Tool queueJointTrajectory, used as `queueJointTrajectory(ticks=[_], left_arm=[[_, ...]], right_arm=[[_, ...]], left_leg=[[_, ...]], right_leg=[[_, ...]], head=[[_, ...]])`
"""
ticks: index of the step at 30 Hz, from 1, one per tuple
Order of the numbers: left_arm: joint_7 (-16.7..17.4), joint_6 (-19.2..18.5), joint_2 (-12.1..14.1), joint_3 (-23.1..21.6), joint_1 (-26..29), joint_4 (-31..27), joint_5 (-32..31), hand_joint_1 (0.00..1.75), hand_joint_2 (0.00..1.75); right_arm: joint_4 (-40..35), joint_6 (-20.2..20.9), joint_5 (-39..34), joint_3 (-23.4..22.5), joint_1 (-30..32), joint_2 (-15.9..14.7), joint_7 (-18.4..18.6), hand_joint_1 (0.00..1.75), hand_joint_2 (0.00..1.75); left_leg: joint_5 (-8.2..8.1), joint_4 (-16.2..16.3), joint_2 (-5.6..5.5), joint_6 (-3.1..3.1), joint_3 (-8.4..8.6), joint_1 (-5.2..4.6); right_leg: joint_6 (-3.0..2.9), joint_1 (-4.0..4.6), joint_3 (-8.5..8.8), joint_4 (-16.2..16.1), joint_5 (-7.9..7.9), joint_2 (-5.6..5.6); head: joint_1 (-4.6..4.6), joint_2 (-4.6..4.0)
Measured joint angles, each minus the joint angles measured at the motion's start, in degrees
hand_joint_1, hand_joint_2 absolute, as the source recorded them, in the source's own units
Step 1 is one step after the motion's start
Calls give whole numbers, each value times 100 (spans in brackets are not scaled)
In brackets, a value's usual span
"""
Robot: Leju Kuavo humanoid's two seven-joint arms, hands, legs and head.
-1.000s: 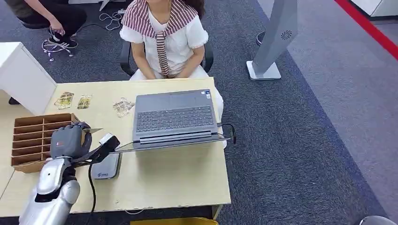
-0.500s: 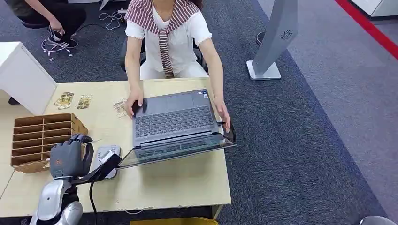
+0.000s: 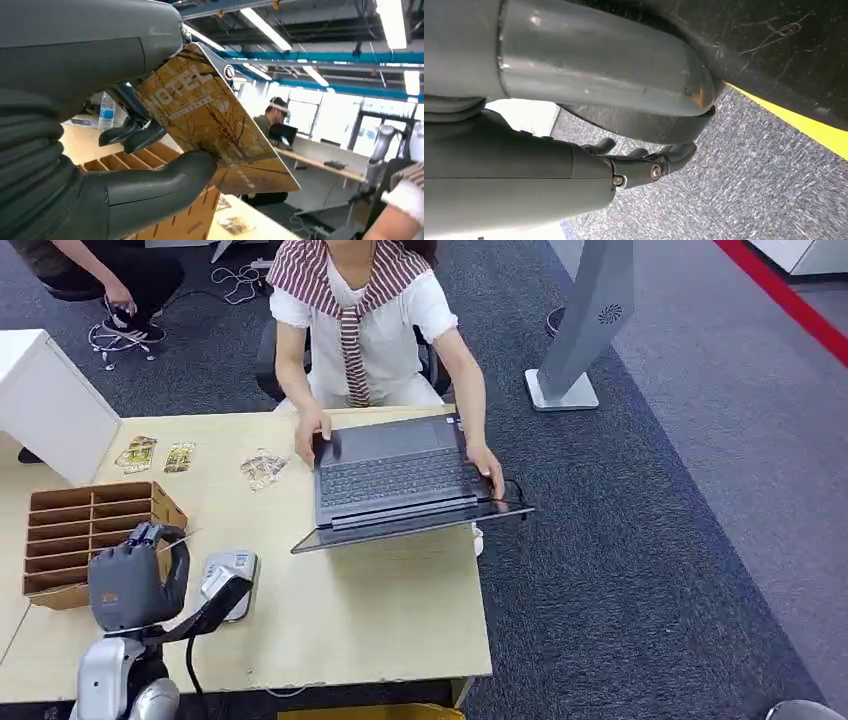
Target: Pass the card to the sensor for recognition and then transmit it.
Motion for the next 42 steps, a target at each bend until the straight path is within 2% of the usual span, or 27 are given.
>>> queueJointTrajectory(ticks=[4,15,17,19,21,26,27,32,42], left_arm=[[-70,134,-107,74,37,-13,0,175,175],[-96,97,-245,116,29,-13,-5,175,175],[-46,-99,-253,116,40,-6,-81,175,175],[142,-612,-249,114,80,26,-208,175,175],[265,-949,-207,114,93,153,-269,175,175],[361,-1265,-114,114,52,623,-293,175,175],[376,-1319,-107,114,34,699,-293,175,175],[437,-1582,-70,114,-91,1019,-300,175,175],[479,-1650,-61,114,-167,1285,-300,175,175]], right_arm=[[0,-24,26,0,0,15,18,0,0],[0,-24,72,-53,2,22,4,0,0],[0,-17,63,-74,2,20,-2,0,0],[0,4,70,-89,3,20,0,0,0],[0,26,92,-94,4,20,4,0,0],[0,66,133,-96,3,22,9,0,0],[0,68,164,-96,3,22,7,0,175],[0,63,186,-96,3,22,-26,0,175],[-18,61,186,-112,-75,22,-61,0,175]], left_leg=[[0,0,0,0,0,0],[0,0,0,0,1,0],[0,0,0,0,0,0],[-1,0,1,0,0,0],[-1,0,1,1,1,0],[0,0,1,1,2,0],[0,0,1,0,2,0],[0,0,2,0,3,0],[0,0,2,0,4,0]], right_leg=[[0,0,0,0,1,0],[0,0,0,0,1,0],[0,0,0,0,1,0],[0,0,0,0,1,1],[0,0,-1,0,1,1],[0,1,-1,0,1,1],[0,1,-1,0,1,1],[0,1,0,0,2,2],[0,1,-1,0,1,3]], head=[[0,-2],[-2,-2],[0,-2],[0,0],[0,-2],[0,-2],[0,-2],[0,-2],[0,0]])
